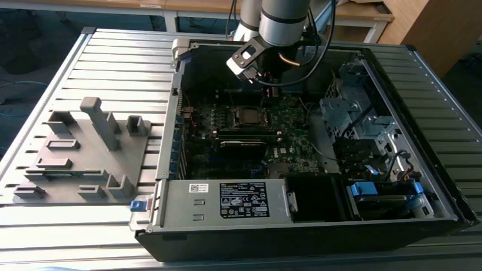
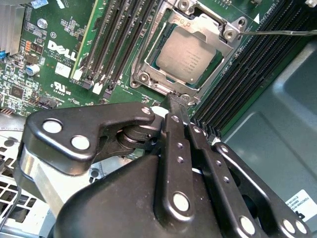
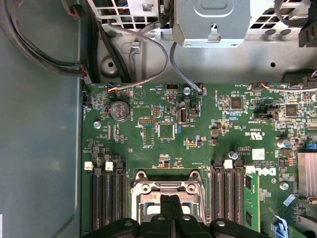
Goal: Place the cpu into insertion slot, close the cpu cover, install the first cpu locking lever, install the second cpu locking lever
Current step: 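Close the cpu cover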
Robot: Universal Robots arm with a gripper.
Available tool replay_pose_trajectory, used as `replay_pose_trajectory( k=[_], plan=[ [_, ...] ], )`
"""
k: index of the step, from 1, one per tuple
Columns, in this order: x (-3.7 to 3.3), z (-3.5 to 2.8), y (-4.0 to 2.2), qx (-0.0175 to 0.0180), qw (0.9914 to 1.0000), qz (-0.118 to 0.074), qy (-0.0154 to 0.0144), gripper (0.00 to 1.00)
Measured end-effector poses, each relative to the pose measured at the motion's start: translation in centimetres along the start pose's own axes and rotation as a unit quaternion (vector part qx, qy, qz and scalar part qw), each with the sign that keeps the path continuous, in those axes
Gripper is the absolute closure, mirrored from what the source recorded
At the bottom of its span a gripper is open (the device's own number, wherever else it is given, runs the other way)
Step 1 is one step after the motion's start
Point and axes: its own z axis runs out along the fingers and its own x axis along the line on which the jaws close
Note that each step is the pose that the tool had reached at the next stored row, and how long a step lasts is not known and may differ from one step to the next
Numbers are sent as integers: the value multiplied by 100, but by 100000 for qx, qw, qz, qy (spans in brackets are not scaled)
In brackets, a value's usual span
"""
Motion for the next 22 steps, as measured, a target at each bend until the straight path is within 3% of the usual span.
replay_pose_trajectory(
  k=[22],
  plan=[
    [0, 0, 0, 11, 99985, -1751, 53, 89]
  ],
)
